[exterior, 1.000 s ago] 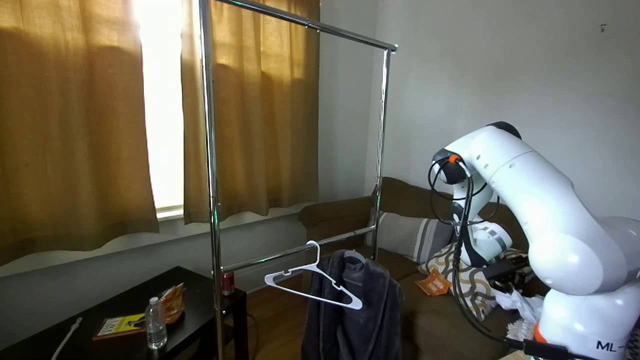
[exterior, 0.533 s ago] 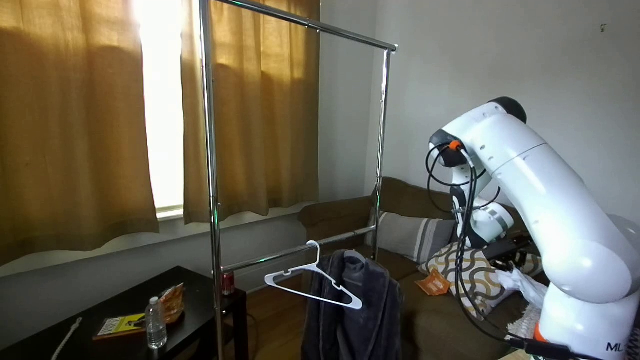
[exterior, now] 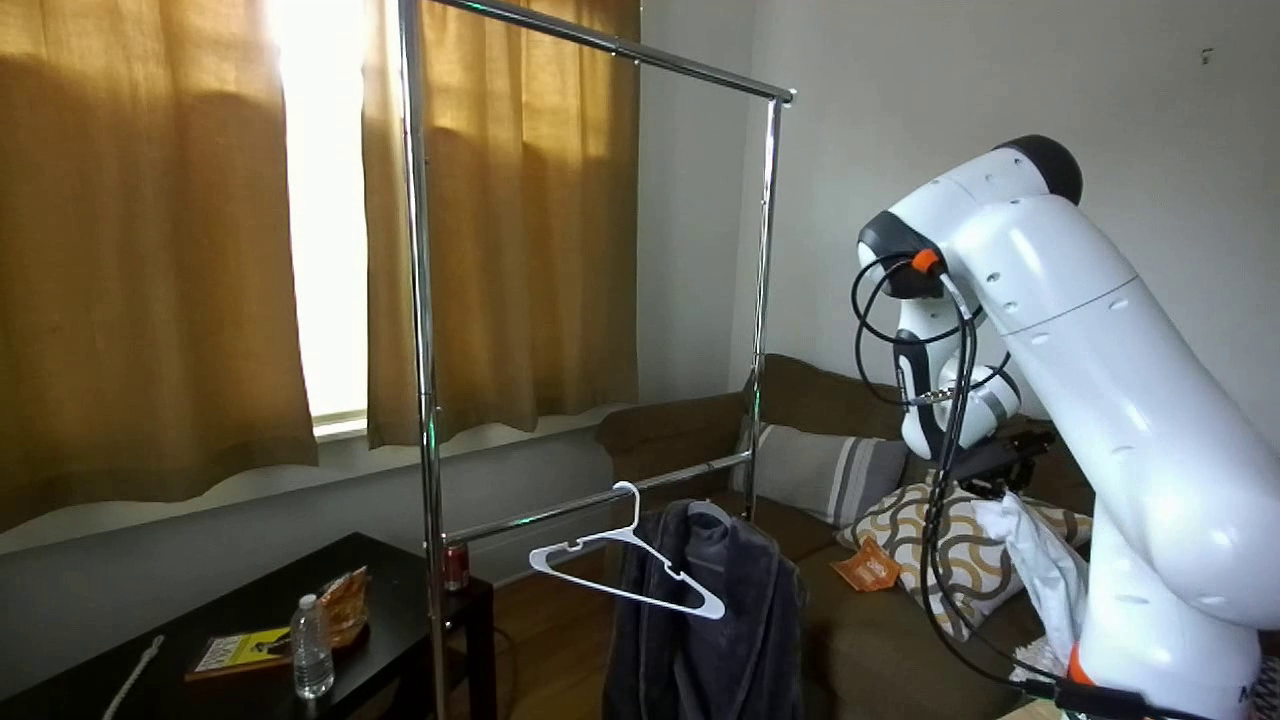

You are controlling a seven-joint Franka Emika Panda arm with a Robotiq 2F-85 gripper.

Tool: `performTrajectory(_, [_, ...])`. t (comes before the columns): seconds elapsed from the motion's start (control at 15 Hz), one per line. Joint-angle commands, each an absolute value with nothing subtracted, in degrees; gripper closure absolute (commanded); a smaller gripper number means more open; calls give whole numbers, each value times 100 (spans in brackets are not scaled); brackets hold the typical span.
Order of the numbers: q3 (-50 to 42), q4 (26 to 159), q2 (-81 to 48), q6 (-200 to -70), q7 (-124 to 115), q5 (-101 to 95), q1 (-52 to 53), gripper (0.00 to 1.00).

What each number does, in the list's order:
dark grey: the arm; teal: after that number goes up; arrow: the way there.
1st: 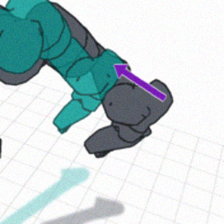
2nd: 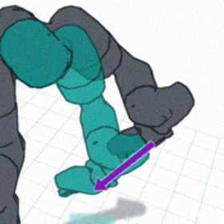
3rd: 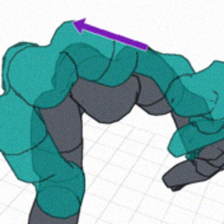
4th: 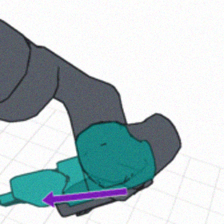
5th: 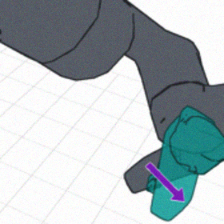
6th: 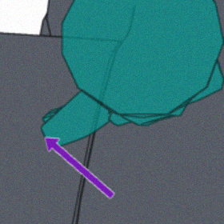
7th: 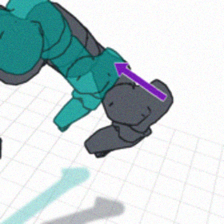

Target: Remove the hanger from the white cloth, then put the white cloth on the bottom rod

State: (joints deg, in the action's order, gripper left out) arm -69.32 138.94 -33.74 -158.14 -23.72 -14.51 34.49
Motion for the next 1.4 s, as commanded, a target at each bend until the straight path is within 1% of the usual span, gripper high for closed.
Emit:
performTrajectory(0.0, [-7916, 14472, -2902, -16229, -2459, -1604, 4711, 98])
performTrajectory(0.2, [-8746, 14804, -3013, -16761, -2301, -1296, 5834, 98])
performTrajectory(0.4, [-9364, 15009, -3119, -17093, -2044, -767, 6530, 98])
performTrajectory(0.6, [-9774, 15069, -2975, -17102, -1695, -238, 6715, 98])
performTrajectory(1.0, [-10151, 15228, -2914, -16990, -1176, 401, 6426, 98])
performTrajectory(1.07, [-10185, 15270, -2927, -16967, -1124, 467, 6345, 75])
performTrajectory(1.13, [-10189, 15312, -2909, -16975, -1080, 525, 6214, 64])
performTrajectory(1.2, [-10177, 15284, -2823, -16905, -980, 536, 6059, 91])
performTrajectory(1.27, [-10125, 15267, -2833, -16870, -927, 534, 5898, 91])
performTrajectory(1.33, [-10051, 15235, -2749, -16849, -875, 537, 5724, 95])
